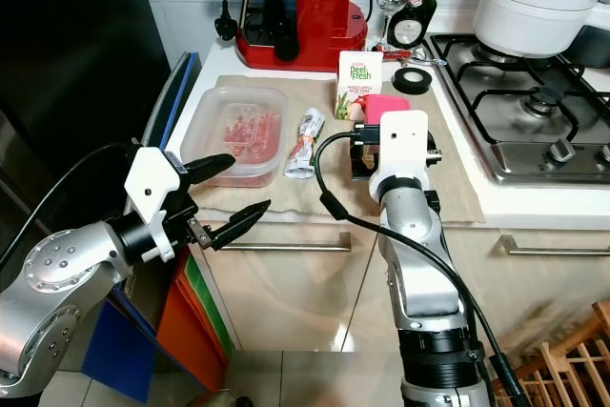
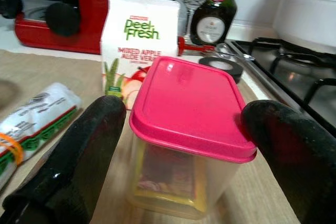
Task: Restocking fridge
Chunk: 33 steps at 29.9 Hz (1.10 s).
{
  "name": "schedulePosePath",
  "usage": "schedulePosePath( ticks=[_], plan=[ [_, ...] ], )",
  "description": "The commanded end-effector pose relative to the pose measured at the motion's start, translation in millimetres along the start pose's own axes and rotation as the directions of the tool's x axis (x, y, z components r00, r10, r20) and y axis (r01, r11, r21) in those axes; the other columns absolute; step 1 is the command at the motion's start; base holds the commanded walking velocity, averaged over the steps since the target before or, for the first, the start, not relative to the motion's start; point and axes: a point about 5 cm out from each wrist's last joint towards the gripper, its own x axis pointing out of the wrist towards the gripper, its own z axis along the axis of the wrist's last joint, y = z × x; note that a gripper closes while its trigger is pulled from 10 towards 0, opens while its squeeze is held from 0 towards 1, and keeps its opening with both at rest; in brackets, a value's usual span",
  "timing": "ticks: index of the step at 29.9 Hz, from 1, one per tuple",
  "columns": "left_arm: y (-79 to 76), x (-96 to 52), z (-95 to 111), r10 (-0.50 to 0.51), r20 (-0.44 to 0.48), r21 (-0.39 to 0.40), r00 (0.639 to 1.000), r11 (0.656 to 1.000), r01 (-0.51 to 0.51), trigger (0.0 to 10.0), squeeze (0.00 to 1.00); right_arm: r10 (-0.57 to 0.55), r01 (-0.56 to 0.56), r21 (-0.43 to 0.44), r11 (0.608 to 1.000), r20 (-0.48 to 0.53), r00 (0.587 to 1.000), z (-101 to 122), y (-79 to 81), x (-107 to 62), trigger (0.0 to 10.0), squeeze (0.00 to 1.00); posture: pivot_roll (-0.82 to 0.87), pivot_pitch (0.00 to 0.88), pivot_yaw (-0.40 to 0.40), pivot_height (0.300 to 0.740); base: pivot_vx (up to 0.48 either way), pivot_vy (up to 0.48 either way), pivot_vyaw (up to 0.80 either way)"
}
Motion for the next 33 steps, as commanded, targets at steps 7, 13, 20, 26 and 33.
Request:
schedulePosePath(
  ticks=[7, 13, 20, 26, 33],
  plan=[
    [-1.2, -2.4, 4, -0.015, 0.004, 0.009, 1.0, 1.0, 0.015, 10.0, 0.0, -0.023, 0.028, 0.065, 0.998, -0.072, 0.997, -10, 2.3, -1.3, 10.0, 1.0, 0.09, 0.016, 0.058, 0.74, 0.0, 0.0, 0.0],
    [-1.3, -2.0, 4, -0.017, 0.004, 0.009, 1.0, 1.0, 0.017, 10.0, 0.0, -0.03, 0.034, 0.068, 0.997, -0.059, 0.998, -6, 6.0, 1.9, 10.0, 1.0, 0.09, 0.017, 0.06, 0.74, 0.0, 0.0, 0.0],
    [-1.0, -2.4, 4, -0.018, 0.002, 0.009, 1.0, 1.0, 0.018, 10.0, 0.0, 0.024, -0.017, -0.06, 0.998, 0.114, 0.993, 20, 10.8, 4.3, 10.0, 0.0, 0.09, 0.019, 0.065, 0.74, 0.0, 0.0, 0.0],
    [-1.0, -2.7, 4, -0.023, -0.002, 0.009, 1.0, 1.0, 0.023, 10.0, 0.0, 0.046, -0.034, -0.065, 0.997, 0.198, 0.979, 33, 12.0, 0.8, 10.0, 0.0, 0.09, 0.02, 0.069, 0.74, 0.0, 0.0, 0.0],
    [-1.7, -5.8, 4, -0.019, -0.009, 0.01, 1.0, 1.0, 0.02, 10.0, 0.0, -0.026, 0.022, 0.034, 0.999, 0.148, 0.989, 15, 2.1, -9.6, 10.0, 1.0, 0.11, 0.029, 0.062, 0.74, 0.0, 0.0, 0.0]
  ],
)
